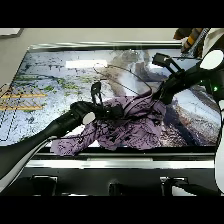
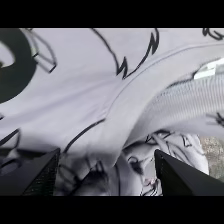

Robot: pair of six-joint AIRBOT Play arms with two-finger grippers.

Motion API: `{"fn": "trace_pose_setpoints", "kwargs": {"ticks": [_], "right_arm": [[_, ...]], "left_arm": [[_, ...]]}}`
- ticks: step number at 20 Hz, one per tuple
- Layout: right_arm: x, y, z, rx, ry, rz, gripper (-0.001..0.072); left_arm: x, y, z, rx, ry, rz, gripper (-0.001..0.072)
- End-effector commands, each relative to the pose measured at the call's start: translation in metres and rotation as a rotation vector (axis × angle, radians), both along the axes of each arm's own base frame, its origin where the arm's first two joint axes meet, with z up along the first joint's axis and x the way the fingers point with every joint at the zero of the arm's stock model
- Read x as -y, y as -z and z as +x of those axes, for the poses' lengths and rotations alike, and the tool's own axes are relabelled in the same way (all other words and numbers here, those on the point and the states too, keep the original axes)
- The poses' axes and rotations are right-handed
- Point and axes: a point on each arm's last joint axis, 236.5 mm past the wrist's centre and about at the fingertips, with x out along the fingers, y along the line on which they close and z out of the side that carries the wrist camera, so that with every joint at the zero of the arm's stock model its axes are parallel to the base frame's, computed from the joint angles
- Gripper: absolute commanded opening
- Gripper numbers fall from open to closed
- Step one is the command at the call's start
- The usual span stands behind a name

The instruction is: Fold the clothes and pants, and hang the long-sleeved shirts on hangers.

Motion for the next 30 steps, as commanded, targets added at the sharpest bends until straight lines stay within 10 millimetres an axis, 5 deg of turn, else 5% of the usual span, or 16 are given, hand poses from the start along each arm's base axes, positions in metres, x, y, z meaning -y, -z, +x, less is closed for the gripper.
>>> {"fn": "trace_pose_setpoints", "kwargs": {"ticks": [1,9,11,12,17,19,20,26,30], "right_arm": [[0.000,0.000,0.001,0.001,0.005,0.001,0.0035],[0.000,-0.001,0.002,0.006,0.007,0.002,0.0035],[0.000,-0.001,0.002,0.007,0.007,0.002,0.0035],[0.000,-0.001,0.002,0.006,0.007,0.003,0.0035],[-0.001,-0.001,0.002,0.006,0.007,0.004,0.0035],[-0.001,-0.001,0.002,0.006,0.007,0.006,0.0035],[-0.001,-0.001,0.002,0.006,0.007,0.006,0.0035],[-0.002,-0.002,0.002,-0.002,0.021,0.016,0.0035],[-0.006,-0.004,0.001,-0.004,0.017,0.032,0.0035]], "left_arm": [[0.013,0.009,0.006,-0.022,-0.032,-0.013,0.0608],[0.016,0.038,0.002,-0.100,-0.085,-0.003,0.0595],[0.014,0.042,0.005,-0.112,-0.125,-0.009,0.0364],[0.015,0.041,0.009,-0.102,-0.144,-0.020,0.0323],[0.015,0.039,0.021,-0.077,-0.195,-0.051,0.0317],[-0.007,0.052,0.016,-0.106,-0.198,0.059,0.0077],[-0.020,0.055,0.017,-0.109,-0.207,0.105,0.0024],[-0.080,0.011,0.079,-0.018,-0.317,0.074,0.0024],[-0.072,-0.020,0.095,0.069,-0.262,0.052,0.0024]]}}
